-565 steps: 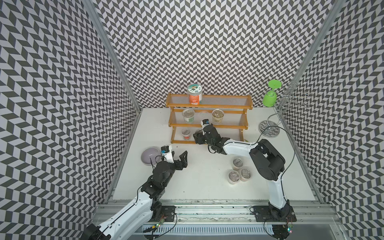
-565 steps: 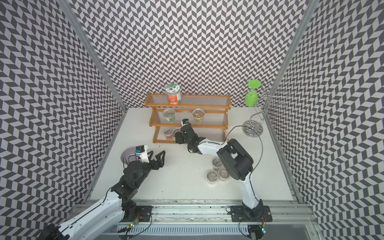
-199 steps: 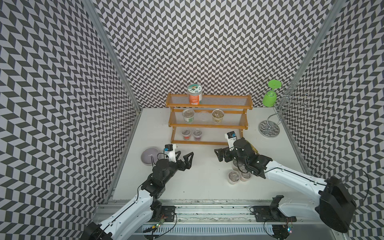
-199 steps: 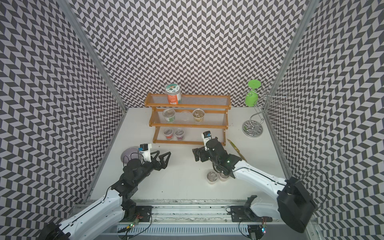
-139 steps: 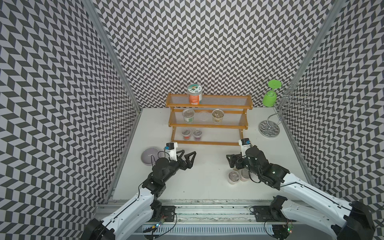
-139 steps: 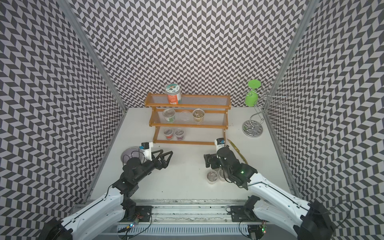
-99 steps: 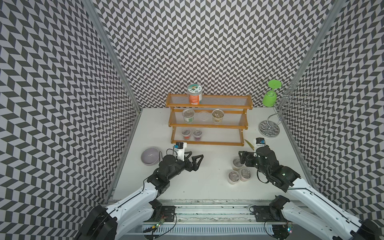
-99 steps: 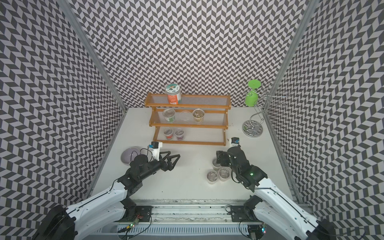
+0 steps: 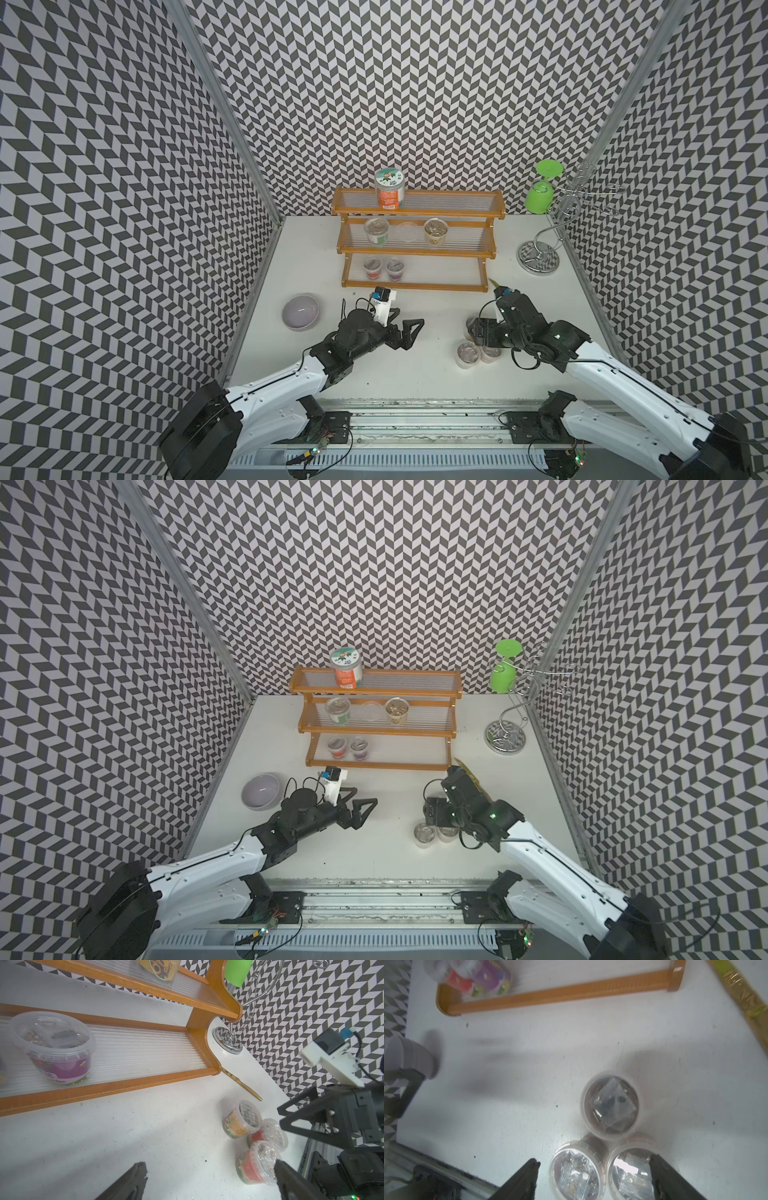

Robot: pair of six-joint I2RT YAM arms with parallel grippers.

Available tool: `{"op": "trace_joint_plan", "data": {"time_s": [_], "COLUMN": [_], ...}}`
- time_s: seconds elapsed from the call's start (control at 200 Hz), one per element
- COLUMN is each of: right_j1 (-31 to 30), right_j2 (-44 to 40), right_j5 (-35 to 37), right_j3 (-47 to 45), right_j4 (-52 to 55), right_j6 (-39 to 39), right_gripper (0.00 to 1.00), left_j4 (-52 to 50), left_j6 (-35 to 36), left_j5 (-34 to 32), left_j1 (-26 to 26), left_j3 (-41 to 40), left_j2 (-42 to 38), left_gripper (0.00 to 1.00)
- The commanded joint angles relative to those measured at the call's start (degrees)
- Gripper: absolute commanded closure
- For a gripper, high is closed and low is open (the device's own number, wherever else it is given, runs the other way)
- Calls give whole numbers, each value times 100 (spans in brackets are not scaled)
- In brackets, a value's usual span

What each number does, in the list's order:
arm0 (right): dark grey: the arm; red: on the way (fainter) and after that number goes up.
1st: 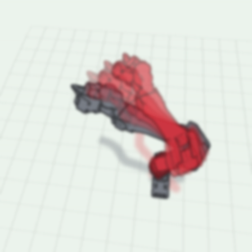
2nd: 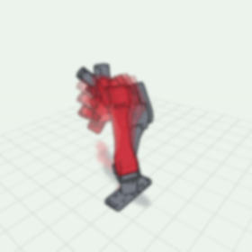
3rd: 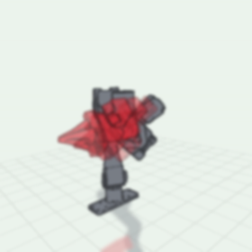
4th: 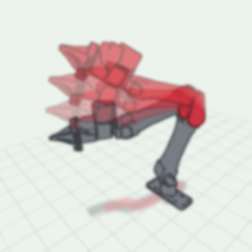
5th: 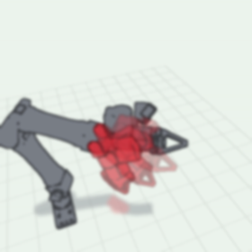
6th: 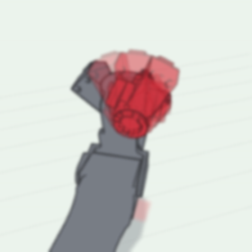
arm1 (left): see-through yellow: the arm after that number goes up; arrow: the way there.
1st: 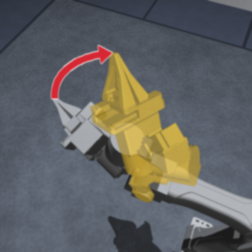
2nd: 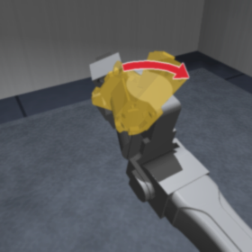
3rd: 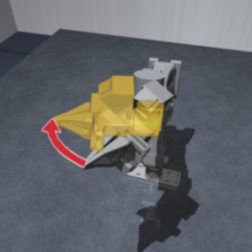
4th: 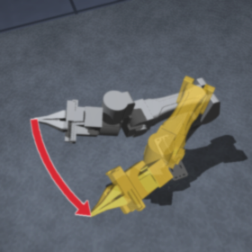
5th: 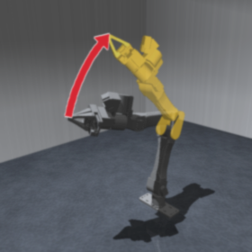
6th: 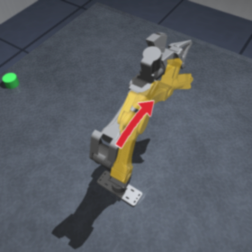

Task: Place the seed container on the shelf
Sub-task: Move the seed jar to the center of the board.

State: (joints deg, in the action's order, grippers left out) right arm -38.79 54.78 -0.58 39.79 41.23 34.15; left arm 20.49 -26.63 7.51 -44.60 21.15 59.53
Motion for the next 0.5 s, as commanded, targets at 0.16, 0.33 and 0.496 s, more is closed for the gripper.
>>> {"op": "trace_joint_plan", "data": {"time_s": [0.16, 0.33, 0.496], "right_j1": [-816, -962, -1052], "right_j2": [305, 567, 629], "right_j5": [-171, 17, 127], "right_j3": [-38, -26, -58], "right_j4": [-108, -126, -88], "right_j6": [287, 205, 195], "right_gripper": [23, 21, 20], "left_j4": [-203, -245, -332], "left_j6": [138, 33, 43], "left_j5": [-259, -664, -881], "left_j1": [-22, -23, -22], "left_j3": [137, 71, 13], "left_j2": [-90, -277, -479], "left_gripper": [0, 0, 1]}}
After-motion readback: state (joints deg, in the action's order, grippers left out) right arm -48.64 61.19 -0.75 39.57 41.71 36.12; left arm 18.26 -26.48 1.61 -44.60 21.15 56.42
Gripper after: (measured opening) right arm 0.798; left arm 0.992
